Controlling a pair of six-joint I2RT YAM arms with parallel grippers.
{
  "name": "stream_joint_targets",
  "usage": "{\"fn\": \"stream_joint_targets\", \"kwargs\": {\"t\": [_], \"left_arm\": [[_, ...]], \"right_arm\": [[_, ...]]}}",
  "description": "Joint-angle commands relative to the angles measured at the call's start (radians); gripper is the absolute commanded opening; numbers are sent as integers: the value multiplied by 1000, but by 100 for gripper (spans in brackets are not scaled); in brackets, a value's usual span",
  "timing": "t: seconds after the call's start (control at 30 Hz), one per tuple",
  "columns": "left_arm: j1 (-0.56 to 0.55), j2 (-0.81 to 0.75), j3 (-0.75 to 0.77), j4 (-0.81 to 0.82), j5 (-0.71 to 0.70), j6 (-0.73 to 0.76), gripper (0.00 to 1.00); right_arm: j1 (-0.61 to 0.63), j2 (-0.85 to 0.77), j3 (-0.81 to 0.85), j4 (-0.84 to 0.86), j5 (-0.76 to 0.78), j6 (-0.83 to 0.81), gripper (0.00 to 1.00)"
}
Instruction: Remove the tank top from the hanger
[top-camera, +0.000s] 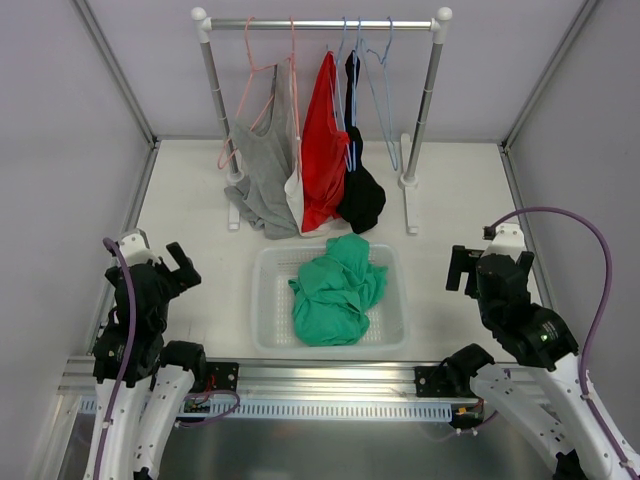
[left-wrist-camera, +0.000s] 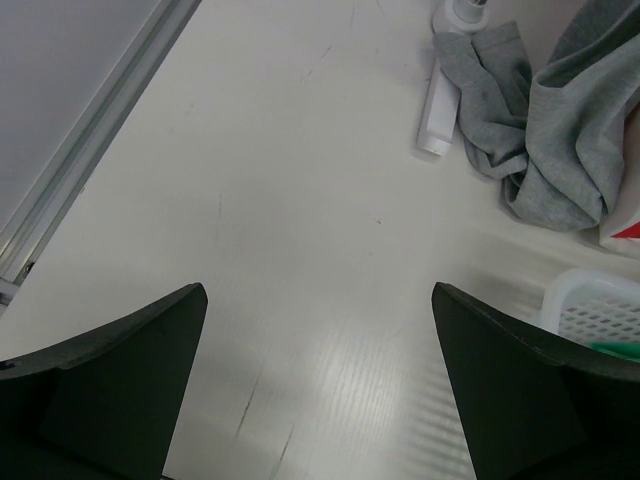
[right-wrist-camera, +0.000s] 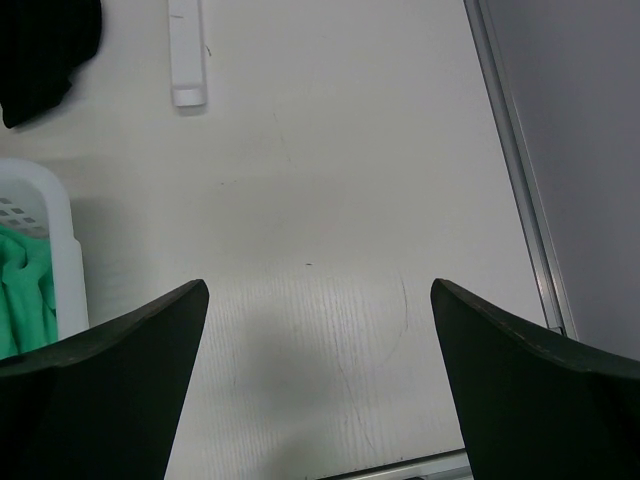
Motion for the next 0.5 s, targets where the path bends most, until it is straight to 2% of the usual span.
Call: {"fn": "stream_joint_targets", "kwargs": {"t": [0.0,0.47], "left_arm": [[31,-3,1,42,42,9,99],[31,-36,-16,62,120,27,99]], "right_arm": [[-4,2,-2,38,-6,20,99],[-3,-59,-33,35,-24,13,99]]}}
